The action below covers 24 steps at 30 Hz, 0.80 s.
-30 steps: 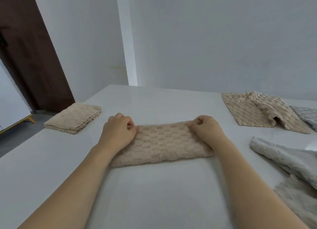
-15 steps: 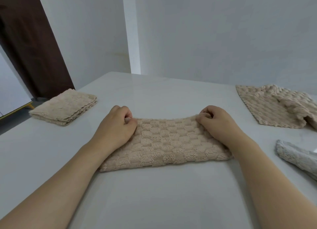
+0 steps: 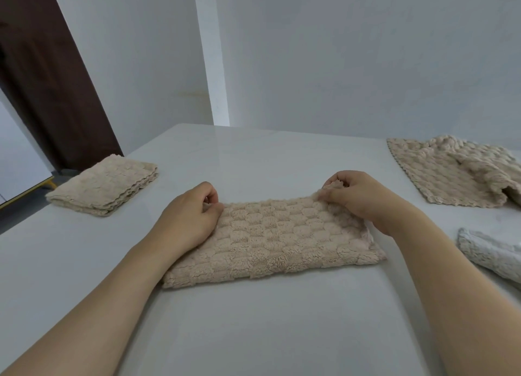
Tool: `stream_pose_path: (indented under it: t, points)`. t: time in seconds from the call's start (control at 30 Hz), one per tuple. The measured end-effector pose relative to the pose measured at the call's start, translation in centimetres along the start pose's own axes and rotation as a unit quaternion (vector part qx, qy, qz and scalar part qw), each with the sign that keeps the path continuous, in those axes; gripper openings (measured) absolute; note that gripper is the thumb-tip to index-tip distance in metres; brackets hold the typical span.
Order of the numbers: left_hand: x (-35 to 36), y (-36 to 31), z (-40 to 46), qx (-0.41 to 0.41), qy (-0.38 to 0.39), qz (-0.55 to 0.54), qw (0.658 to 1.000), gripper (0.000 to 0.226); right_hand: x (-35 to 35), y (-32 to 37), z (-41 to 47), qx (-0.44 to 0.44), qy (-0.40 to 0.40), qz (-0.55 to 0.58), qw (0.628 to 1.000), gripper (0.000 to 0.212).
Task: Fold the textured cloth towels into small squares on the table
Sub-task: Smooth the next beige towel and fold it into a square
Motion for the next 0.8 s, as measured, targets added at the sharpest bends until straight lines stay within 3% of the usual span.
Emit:
stream_pose_path:
  t: [0.17,0.47,0.8]
  points:
    - [-0.4,0.7,0.1,-0.027,0.013,-0.035,0.999,0.013,-0.7,-0.1,0.1,-0.02,-0.038,-0.007,0.999,0.015]
    - [-0.4,1.6,0.4,-0.074,-0.031,-0.064,0.995,0.011,-0.8,-0.8,0.5,-0.076,-0.072,0.03,0.994,0.005]
    - [-0.3,1.5,0.5,-0.073,-0.037,-0.054,0.995,0.011,-0.6,-0.8,1.0,-0.059,-0.08,-0.056,0.993,0.017]
Point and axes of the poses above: each hand's wrist, its own z-axis towards the middle knuckle, its own x-axis out of the palm, y = z × x, the point moved 6 cm from there along z, towards the middle knuckle, and after that the axes turned 15 degrees about z, right-handed, at the moved point
